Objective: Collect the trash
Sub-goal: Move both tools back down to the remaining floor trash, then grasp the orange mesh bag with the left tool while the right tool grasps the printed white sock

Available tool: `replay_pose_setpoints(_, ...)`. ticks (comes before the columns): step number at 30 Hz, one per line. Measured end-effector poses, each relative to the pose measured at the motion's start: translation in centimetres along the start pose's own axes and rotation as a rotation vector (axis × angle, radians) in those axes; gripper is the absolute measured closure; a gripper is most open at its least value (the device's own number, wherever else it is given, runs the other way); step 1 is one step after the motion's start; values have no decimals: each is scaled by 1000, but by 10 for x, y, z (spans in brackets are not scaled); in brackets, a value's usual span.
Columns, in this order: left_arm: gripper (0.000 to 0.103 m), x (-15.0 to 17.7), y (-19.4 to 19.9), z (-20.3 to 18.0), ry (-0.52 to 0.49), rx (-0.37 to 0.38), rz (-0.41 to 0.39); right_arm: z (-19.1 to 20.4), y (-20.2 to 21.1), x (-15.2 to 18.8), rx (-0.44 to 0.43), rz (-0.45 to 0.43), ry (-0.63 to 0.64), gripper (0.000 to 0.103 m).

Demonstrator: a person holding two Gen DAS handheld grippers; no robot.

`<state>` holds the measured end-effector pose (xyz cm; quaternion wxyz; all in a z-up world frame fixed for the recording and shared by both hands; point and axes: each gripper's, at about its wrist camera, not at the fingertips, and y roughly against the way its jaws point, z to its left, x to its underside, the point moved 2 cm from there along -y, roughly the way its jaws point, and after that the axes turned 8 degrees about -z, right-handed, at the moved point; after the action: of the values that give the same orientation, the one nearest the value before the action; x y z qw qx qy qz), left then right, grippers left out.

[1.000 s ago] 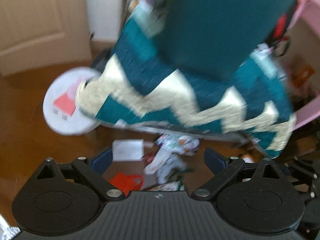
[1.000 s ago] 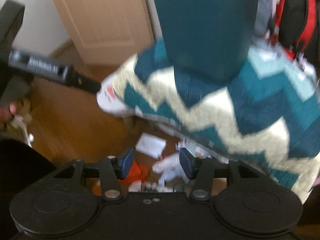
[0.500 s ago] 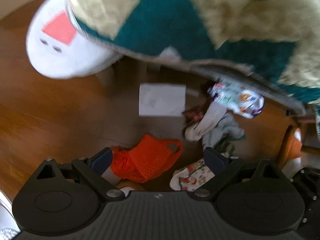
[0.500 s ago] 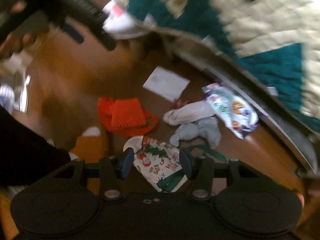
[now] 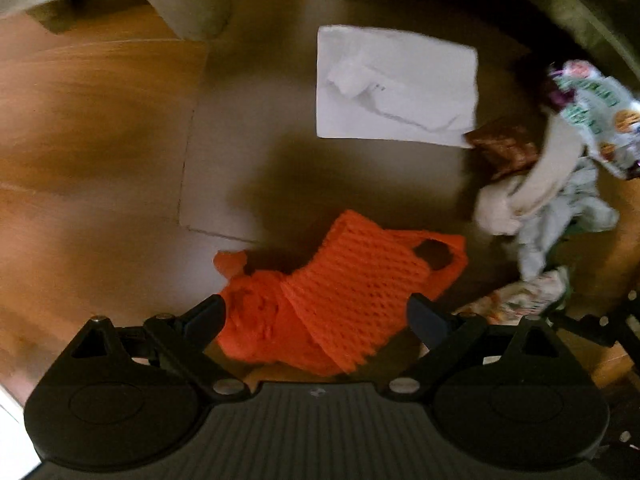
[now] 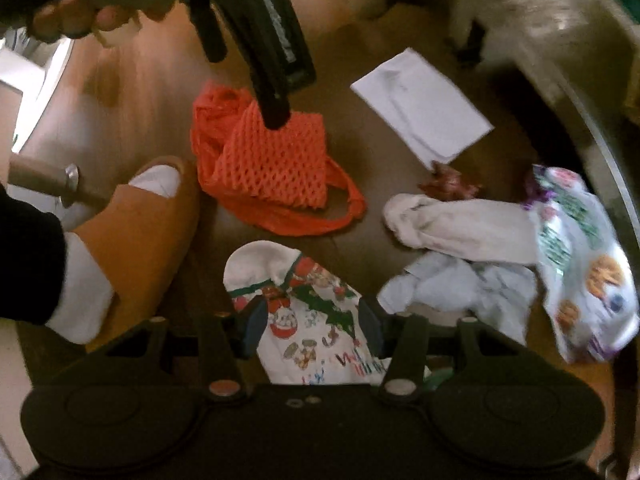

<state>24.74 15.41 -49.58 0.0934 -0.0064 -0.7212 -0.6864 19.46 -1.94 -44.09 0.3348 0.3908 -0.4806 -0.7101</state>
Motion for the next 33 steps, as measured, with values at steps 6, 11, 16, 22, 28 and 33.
replay_pose_setpoints(6,33,-1,-30,-6,-133,26,-42,6,-32,1,-11,26,97,53)
replay_pose_setpoints(11,58,3,-37,-15,-200,60,-69,8,-44,3,3,24,161,56)
replay_pose_setpoints(16,79,4,-33,-19,-195,82,-109,11,-42,4,30,-6,201,64)
replay_pose_setpoints(22,87,3,-10,-19,-182,92,-154,16,-30,10,97,-17,218,100)
replay_pose_setpoints(28,91,2,28,-9,-168,122,-212,12,17,22,150,-98,100,101)
replay_pose_setpoints(33,91,12,75,-10,-188,153,-260,7,70,26,202,-175,-52,101)
